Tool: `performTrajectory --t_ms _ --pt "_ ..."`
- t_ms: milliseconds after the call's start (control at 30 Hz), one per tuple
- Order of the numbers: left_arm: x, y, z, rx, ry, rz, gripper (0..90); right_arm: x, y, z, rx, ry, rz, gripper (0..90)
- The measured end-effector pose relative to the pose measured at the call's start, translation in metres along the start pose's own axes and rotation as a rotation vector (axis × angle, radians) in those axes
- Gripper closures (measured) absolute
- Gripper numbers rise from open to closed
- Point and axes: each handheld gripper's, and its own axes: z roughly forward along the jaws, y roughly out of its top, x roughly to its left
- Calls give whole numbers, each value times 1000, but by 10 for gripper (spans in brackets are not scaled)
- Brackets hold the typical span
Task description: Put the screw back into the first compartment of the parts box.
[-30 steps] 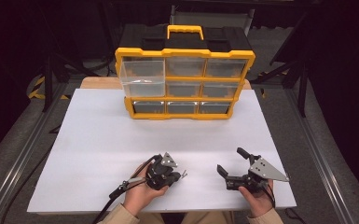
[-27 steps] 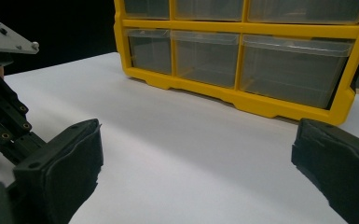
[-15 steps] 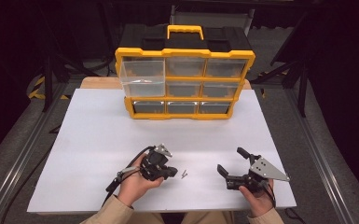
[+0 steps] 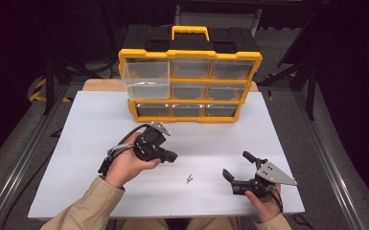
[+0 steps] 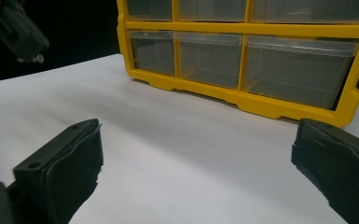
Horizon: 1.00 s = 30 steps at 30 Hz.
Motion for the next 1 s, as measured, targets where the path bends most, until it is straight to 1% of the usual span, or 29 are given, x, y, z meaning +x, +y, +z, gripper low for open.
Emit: performTrajectory --t_ms 33,100,133,167,200,233,300,367,400,433,467,533,567,600,633,667,700,767,800,900,933,1000 --pt "0 5 -6 5 10 10 879 0 0 0 0 0 -3 24" --pt "-1 13 -16 11 13 17 879 0 0 0 -3 0 -4 24" --pt "-2 16 -19 9 21 16 879 0 0 0 -4 2 -4 24" --pt "-2 19 -23 11 17 20 879 0 0 0 -3 4 -5 24" --pt "-3 24 -28 25 13 21 879 1 0 0 -2 4 0 24" --pt "-3 27 -31 24 21 35 879 1 0 0 -3 5 -4 24" --pt "-5 35 -40 26 12 42 879 1 0 0 -3 4 0 24" --pt "-7 41 -48 23 25 40 879 1 1 0 -5 5 -3 24" --pt "-7 44 -52 21 12 46 879 0 1 0 -5 2 -4 24" --pt "-7 44 -52 21 12 46 879 0 1 0 -5 2 -4 24" --pt "-7 48 -57 14 1 43 879 0 1 0 -5 3 -2 24" --pt "-9 54 -65 23 28 50 879 0 1 -1 -5 2 -1 24" --pt "-10 57 -69 22 25 49 879 0 1 -1 -6 3 -1 24" --pt "-10 59 -72 27 33 52 879 0 1 -1 -6 3 -1 24" --pt "-10 62 -75 35 52 54 879 0 1 -1 -6 4 -1 24" --pt "-10 65 -79 43 54 58 879 0 1 -1 -6 4 0 24" --pt "-9 67 -82 44 43 44 879 0 1 -1 -5 4 1 24" --pt "-9 74 -89 57 64 53 879 0 1 -1 -5 4 -1 24" --pt "-9 76 -91 63 64 52 879 0 1 -1 -5 5 -2 24" --pt "-11 85 -101 61 62 56 879 1 1 -1 -7 6 -1 24" --pt "-12 88 -106 59 73 57 879 0 1 -1 -7 5 -3 24" --pt "-12 94 -113 52 74 56 879 0 1 -1 -9 5 -2 24"
